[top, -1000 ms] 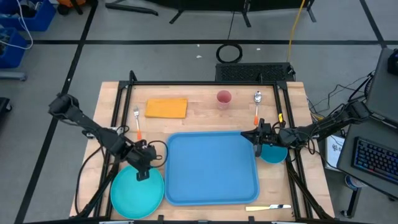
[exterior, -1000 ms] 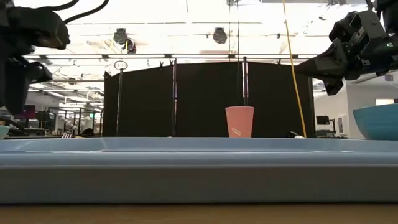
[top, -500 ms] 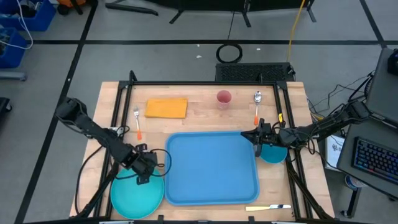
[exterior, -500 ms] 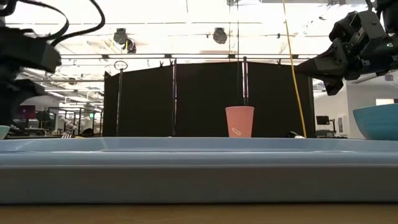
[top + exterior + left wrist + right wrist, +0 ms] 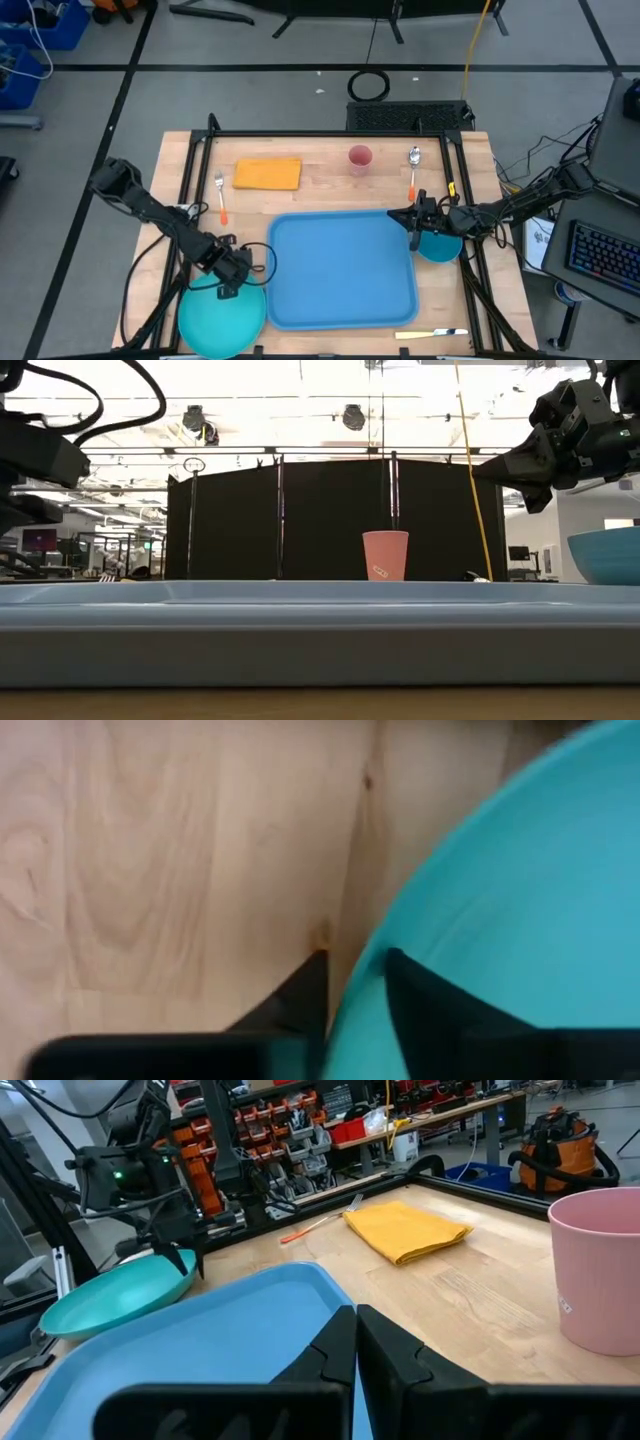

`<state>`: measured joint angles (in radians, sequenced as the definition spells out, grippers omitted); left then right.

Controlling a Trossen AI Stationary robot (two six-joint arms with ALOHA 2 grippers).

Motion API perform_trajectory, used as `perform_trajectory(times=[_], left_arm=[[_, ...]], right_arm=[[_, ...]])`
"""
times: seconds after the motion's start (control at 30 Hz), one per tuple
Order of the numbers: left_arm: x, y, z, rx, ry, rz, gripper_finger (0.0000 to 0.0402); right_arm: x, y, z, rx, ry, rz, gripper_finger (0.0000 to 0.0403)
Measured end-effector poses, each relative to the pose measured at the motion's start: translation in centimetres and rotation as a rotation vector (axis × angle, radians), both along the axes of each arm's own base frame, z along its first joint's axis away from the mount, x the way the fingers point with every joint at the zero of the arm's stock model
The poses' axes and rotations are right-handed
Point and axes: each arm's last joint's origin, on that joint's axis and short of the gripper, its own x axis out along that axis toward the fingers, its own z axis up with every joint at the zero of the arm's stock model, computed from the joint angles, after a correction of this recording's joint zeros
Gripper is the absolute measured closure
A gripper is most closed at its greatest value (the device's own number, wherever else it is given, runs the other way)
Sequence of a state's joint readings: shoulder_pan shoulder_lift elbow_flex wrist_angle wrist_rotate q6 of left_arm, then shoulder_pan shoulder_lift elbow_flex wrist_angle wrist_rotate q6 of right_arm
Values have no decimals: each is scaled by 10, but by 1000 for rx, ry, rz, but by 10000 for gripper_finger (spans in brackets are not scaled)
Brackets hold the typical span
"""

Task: Set up tray
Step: Put the green plate on top of the blue tray

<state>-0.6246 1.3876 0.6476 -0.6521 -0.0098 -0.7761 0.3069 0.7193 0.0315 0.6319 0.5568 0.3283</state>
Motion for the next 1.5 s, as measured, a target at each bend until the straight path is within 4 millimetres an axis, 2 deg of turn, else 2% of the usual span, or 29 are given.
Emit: perform_trajectory(times=[0.13,0.3,0.6,0.8,0.93,1.27,1.4,1.5], left_arm=[[2,-2,2,-26,-10,-37,387],[1,-1,1,-15,-8,-31,384],[-1,-2,3,-98,41,-31,393],[-7,0,17,-167,15,17,394],[-11,4,33,-199,-77,73,394],[-20,18,80,-315,-437,219,394],[-14,24,91,-315,-586,315,394],[-6,31,90,-262,-635,365,394]], right_arm=[[0,0,0,-3,1,0,399],[0,0,0,-4,1,0,399],[0,0,0,-4,1,-1,399],[0,0,0,-4,1,-1,399],[0,-1,0,-5,1,-24,399],[0,-1,-1,-8,8,-27,399],[0,-1,-1,-10,7,-50,399],[0,-1,-1,-10,7,-49,399]])
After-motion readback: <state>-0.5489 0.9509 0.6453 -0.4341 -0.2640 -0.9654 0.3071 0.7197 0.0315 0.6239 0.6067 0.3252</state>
